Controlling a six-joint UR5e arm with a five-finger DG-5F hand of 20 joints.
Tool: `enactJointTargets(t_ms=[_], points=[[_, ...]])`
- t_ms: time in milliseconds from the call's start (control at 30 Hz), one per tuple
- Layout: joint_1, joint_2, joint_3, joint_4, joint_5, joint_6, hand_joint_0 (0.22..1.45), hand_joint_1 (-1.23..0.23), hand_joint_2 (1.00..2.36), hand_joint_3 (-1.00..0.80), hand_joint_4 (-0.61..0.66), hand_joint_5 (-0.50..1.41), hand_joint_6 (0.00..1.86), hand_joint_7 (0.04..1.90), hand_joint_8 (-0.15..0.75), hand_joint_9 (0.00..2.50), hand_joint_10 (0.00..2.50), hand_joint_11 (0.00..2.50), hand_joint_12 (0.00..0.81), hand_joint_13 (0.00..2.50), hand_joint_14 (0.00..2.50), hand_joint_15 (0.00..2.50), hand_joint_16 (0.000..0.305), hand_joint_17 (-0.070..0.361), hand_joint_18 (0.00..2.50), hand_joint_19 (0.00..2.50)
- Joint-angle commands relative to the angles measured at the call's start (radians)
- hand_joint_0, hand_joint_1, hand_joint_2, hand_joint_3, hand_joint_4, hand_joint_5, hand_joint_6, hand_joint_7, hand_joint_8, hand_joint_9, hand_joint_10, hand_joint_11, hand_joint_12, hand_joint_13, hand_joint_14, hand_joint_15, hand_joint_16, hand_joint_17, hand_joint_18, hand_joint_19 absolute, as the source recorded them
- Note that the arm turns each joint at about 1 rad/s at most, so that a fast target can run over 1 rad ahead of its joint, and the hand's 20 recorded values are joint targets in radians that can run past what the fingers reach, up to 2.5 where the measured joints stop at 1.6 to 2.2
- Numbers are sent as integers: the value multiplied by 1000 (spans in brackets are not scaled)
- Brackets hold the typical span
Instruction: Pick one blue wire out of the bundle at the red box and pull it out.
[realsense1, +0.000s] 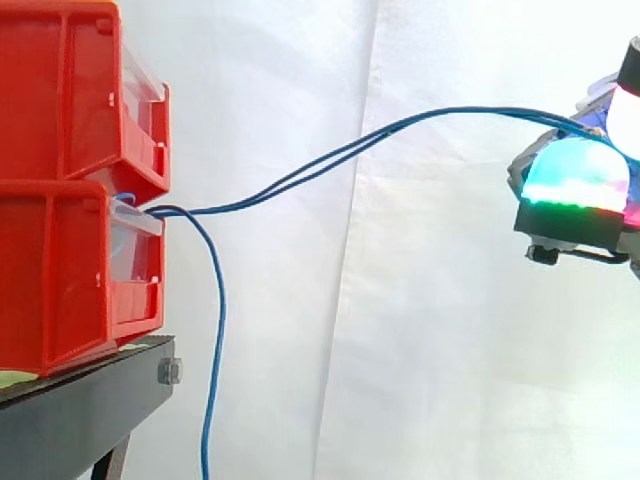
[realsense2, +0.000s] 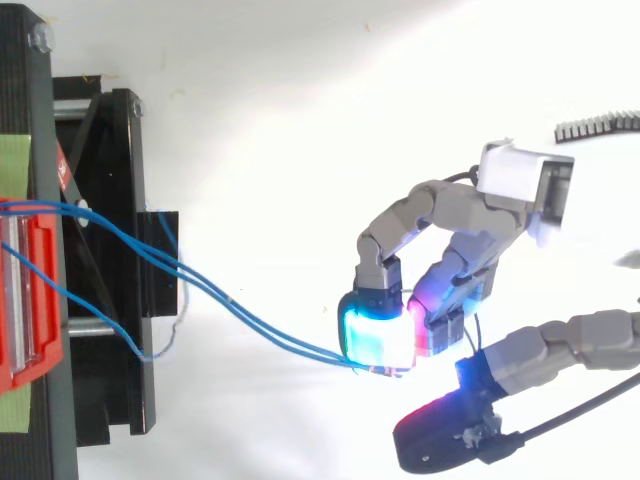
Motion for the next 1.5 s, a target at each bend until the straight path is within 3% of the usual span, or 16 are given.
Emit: enactJointTargets(t_ms=[0,133,533,700,933,1067,1200,1333,1467], points=[[4,1,0,0,0,12,612,-766,1001,-484,145,-119,943,993,346,1097,11,740,406,1074,21,654,47,105,1017,620],[8,1,0,0,0,18,582,-698,1002,-470,146,-110,933,1041,350,1119,11,741,413,1080,22,653,47,106,1010,631],[11,-1,-11,-3,3,35,566,-669,1003,-450,139,-101,925,1050,353,1160,12,747,415,1088,22,654,48,109,1010,654],[11,-1,-12,3,20,39,555,-655,1002,-465,145,-100,923,1051,359,1167,12,744,418,1088,22,657,49,110,1012,648],[8,-4,-14,28,95,27,554,-643,1004,-452,129,-92,909,1111,359,1189,14,744,417,1091,22,657,49,110,1014,649],[7,-4,-14,40,114,24,568,-652,1007,-412,105,-88,906,1136,352,1192,15,729,413,1093,23,657,47,107,1016,648],[5,-4,-12,84,161,4,587,-695,1008,-401,113,-89,906,1152,351,1189,12,748,412,1094,22,657,47,106,1017,639],[5,-4,-12,109,189,-8,613,-770,1006,-435,147,-99,921,1102,349,1159,12,749,408,1087,23,658,46,104,1018,625],[5,-4,-14,109,190,-8,632,-813,1002,-474,144,-102,924,1093,345,1158,15,751,404,1090,23,660,46,103,1027,623]])
